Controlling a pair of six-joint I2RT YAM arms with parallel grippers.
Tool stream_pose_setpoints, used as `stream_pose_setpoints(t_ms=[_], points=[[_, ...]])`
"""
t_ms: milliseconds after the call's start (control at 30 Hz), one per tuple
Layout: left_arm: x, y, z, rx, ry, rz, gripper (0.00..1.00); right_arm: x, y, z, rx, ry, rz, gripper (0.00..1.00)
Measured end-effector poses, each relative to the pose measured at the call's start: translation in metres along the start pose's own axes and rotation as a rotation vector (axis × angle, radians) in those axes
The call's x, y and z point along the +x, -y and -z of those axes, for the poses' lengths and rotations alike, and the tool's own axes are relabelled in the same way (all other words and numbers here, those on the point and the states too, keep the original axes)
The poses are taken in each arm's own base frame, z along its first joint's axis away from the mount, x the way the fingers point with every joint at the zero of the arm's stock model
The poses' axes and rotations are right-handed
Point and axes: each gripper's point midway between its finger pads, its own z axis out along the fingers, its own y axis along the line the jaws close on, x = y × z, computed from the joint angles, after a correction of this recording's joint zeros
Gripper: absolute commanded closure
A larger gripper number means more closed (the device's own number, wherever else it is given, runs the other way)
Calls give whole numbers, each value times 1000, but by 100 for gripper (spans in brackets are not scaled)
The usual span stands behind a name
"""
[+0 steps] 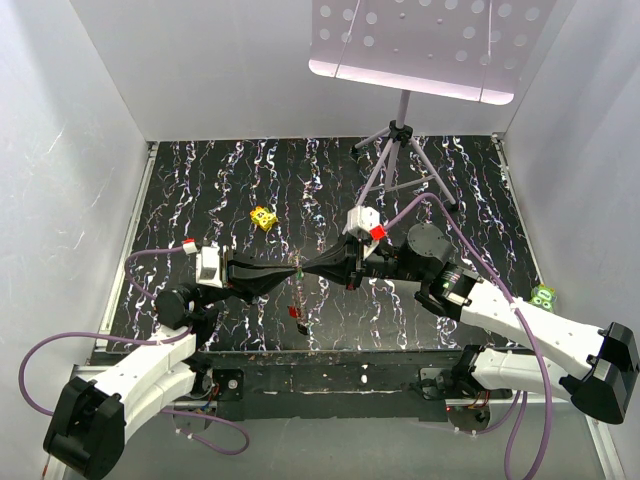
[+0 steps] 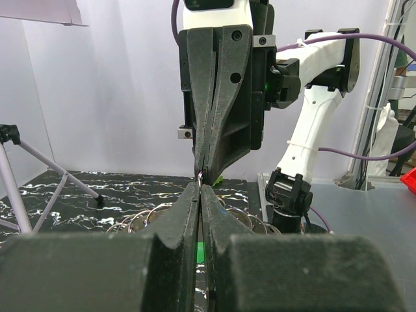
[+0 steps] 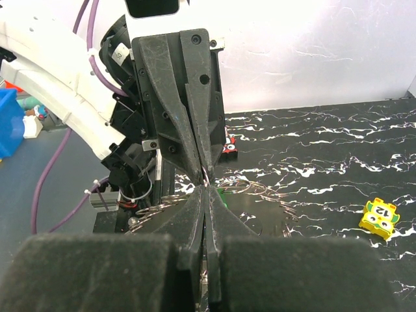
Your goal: Put the keys on the keyring
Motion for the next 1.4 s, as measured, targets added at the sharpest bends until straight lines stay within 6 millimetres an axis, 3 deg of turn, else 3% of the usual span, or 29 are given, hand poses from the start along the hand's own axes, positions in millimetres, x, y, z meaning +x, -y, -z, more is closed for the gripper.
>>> stream_pose_setpoints(t_ms=[1400], points=[[7, 7, 4, 40, -58, -77, 100, 7, -7, 2, -51, -30, 17, 99]])
